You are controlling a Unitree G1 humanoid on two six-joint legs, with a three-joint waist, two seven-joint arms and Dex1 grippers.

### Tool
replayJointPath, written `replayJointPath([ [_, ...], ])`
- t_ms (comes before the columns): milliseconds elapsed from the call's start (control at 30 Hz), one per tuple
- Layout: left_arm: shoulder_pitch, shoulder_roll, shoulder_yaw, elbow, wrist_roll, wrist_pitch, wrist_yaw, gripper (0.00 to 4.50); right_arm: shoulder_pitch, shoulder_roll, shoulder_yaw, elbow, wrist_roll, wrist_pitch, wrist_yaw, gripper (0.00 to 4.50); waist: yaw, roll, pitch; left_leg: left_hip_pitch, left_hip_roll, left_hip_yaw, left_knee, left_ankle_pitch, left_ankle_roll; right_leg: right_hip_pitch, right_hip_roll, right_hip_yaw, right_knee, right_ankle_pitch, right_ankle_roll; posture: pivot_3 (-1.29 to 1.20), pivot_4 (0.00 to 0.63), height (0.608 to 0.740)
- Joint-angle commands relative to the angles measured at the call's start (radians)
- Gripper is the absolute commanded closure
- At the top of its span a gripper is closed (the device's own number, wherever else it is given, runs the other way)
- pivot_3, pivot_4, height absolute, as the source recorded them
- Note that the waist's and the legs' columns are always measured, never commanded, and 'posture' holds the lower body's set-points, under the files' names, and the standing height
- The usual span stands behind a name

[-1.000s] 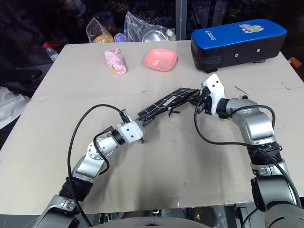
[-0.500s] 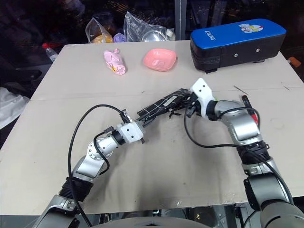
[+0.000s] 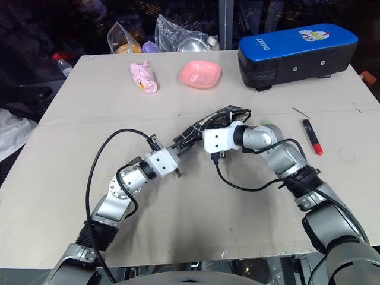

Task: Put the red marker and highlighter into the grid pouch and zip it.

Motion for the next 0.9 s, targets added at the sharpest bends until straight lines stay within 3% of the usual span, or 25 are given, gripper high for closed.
replayJointPath([
  [33, -0.016, -0.004, 0.011, -0.012, -0.015, -0.004, 0.006, 4.5, -0.041, 0.012, 0.002, 0.014, -0.061, -0.084, -0.031, 2.36, 0.0, 0.0, 0.0, 0.0, 0.0, 0.0, 0.0, 0.0, 0.0, 0.0, 0.0, 0.0, 0.0, 0.0, 0.0, 0.0, 0.15, 0.737],
  [200, -0.017, -0.009, 0.008, -0.013, -0.013, -0.001, 0.007, 4.5, -0.052, 0.024, -0.008, 0.041, -0.101, -0.107, -0.042, 0.12, 0.0, 0.0, 0.0, 0.0, 0.0, 0.0, 0.0, 0.0, 0.0, 0.0, 0.0, 0.001, 0.0, 0.0, 0.0, 0.0, 0.15, 0.737],
  [500, -0.02, -0.014, 0.006, -0.011, -0.015, 0.005, 0.003, 4.5, -0.027, 0.041, -0.042, 0.021, -0.08, -0.088, -0.035, 0.04, 0.0, 0.0, 0.0, 0.0, 0.0, 0.001, 0.0, 0.0, 0.0, 0.0, 0.0, 0.001, 0.0, 0.0, 0.0, 0.0, 0.15, 0.737],
  [667, -0.008, -0.01, 0.023, -0.011, -0.022, 0.021, 0.005, 4.5, 0.05, 0.032, -0.169, -0.089, 0.146, 0.05, 0.058, 0.04, 0.003, 0.0, 0.0, 0.0, 0.0, 0.001, 0.0, 0.0, 0.0, 0.0, 0.0, 0.001, 0.0, 0.0, 0.0, 0.0, 0.15, 0.737],
  [767, 0.007, -0.014, 0.029, -0.012, -0.036, 0.048, 0.003, 4.5, 0.159, -0.015, -0.316, -0.228, 0.355, 0.26, 0.122, 0.04, 0.009, 0.0, 0.0, -0.001, 0.0, 0.0, 0.0, 0.0, 0.0, 0.0, 0.0, 0.001, 0.0, 0.0, 0.0, 0.0, 0.15, 0.737],
  [900, 0.019, -0.027, 0.027, -0.026, -0.058, 0.087, -0.001, 4.5, 0.28, -0.066, -0.447, -0.363, 0.503, 0.468, 0.129, 0.04, 0.016, 0.0, 0.0, -0.001, 0.0, 0.0, 0.0, 0.0, 0.0, 0.0, -0.001, 0.001, 0.0, 0.0, 0.0, 0.0, 0.15, 0.737],
])
